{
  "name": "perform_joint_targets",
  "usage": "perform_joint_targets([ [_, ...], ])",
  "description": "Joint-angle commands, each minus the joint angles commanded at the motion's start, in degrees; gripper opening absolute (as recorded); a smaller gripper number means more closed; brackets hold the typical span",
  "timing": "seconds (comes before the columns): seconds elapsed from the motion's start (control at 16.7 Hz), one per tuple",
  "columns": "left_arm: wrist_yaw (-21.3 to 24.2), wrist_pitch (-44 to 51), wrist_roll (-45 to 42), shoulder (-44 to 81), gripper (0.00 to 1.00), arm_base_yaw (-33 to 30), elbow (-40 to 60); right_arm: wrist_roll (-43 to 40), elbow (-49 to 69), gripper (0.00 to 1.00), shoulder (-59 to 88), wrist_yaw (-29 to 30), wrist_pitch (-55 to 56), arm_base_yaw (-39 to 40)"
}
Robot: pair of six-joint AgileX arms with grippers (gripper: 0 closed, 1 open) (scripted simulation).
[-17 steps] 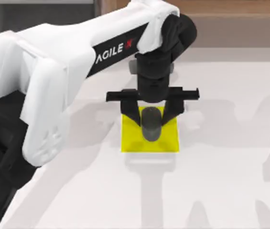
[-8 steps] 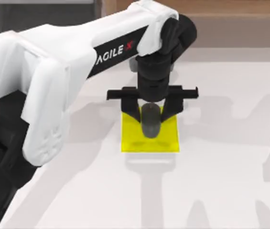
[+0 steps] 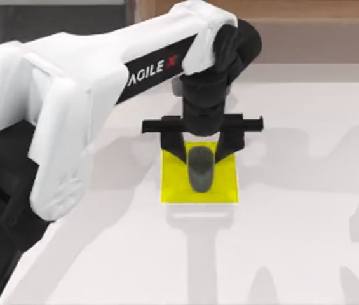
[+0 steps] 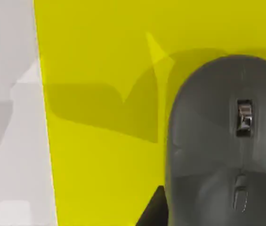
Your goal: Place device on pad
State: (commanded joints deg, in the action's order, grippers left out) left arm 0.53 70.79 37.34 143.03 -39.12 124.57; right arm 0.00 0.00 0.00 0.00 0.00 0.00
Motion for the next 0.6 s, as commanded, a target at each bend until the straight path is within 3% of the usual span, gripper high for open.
perform_joint_targets([
  [0.24,0.0,0.0,0.0,0.0,0.98,0.0,0.0,0.0,0.0,1.00,0.0,0.0,0.0,0.0],
  [0.6,0.0,0.0,0.0,0.0,1.00,0.0,0.0,0.0,0.0,1.00,0.0,0.0,0.0,0.0],
])
